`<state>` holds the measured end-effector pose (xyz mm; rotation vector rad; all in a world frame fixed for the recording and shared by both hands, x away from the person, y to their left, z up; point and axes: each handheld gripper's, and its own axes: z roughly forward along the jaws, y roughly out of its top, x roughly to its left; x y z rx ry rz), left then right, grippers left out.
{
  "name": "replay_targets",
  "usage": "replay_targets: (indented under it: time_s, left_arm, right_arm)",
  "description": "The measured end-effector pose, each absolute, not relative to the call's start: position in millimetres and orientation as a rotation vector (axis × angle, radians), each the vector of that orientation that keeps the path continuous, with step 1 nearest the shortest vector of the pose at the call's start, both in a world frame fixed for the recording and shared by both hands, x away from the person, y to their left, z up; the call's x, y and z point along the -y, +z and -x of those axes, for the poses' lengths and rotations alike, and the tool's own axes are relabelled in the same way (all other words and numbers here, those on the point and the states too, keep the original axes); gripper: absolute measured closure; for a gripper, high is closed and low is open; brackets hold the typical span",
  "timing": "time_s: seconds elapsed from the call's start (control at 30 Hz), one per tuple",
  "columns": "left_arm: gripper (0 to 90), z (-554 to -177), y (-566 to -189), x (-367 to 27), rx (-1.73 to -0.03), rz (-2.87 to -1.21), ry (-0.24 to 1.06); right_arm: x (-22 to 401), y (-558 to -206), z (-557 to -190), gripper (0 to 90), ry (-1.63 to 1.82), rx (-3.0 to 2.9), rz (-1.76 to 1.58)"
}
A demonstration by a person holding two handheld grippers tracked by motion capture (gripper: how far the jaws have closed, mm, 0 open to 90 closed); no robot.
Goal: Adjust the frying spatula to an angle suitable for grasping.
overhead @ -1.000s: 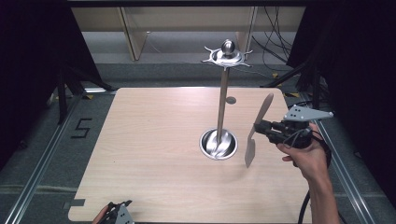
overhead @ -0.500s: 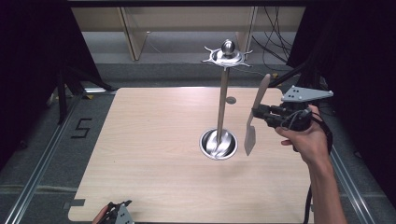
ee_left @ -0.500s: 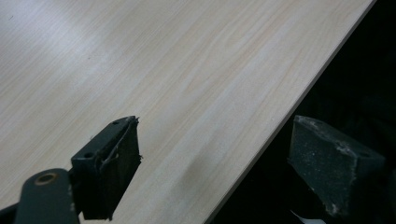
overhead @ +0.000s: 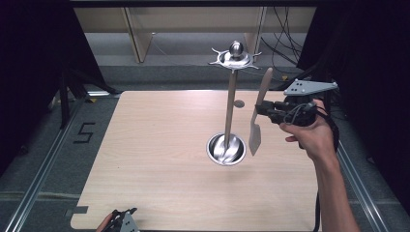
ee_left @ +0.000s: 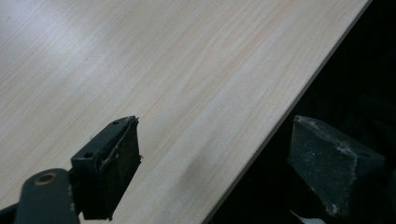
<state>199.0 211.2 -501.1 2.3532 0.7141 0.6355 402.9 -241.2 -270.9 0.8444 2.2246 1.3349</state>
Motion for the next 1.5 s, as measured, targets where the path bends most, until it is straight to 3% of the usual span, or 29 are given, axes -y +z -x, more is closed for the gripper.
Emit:
replay_targets:
  time_s: [1.5]
  left_arm:
    - [15.5,-199,-501,-212,-0.708,-2.358,0.646]
  right_arm:
    - [213,-267,-426,76.1,1.270,-2.306,-0.872]
